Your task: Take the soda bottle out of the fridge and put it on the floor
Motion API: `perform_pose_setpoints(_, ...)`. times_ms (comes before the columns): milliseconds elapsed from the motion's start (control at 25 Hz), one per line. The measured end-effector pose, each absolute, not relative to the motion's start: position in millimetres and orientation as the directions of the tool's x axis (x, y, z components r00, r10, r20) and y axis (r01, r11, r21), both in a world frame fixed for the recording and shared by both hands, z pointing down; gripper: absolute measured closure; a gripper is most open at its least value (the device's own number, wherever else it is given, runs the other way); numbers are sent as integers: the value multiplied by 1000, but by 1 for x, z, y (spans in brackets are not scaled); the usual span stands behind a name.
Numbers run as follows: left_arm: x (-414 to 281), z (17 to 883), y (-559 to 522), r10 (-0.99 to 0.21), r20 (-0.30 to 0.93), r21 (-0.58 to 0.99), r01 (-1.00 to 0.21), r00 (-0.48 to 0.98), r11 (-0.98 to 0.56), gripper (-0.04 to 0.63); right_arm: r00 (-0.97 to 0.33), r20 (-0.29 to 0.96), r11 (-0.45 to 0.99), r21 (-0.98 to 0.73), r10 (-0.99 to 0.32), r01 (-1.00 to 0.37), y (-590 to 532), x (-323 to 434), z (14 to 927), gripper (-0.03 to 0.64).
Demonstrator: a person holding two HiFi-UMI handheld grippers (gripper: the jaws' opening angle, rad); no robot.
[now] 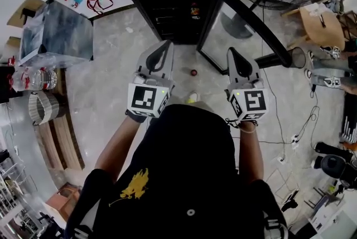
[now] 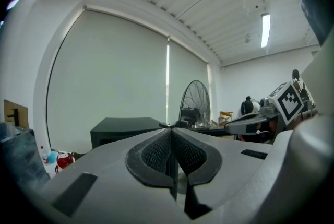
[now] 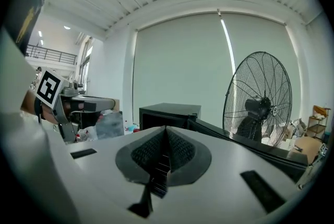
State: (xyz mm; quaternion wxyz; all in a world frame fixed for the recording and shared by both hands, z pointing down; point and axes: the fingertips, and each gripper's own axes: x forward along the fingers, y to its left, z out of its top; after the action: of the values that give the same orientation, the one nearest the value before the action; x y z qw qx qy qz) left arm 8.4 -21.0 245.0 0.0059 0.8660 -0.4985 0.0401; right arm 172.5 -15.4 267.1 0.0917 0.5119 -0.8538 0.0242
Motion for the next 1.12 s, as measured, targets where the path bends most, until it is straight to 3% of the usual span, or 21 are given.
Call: perform_pose_setpoints(1120,-5,224,-27,-862,41,-29,-862,505,-506,577,-512,174,528,53,-841,-848,-31,151,244,624)
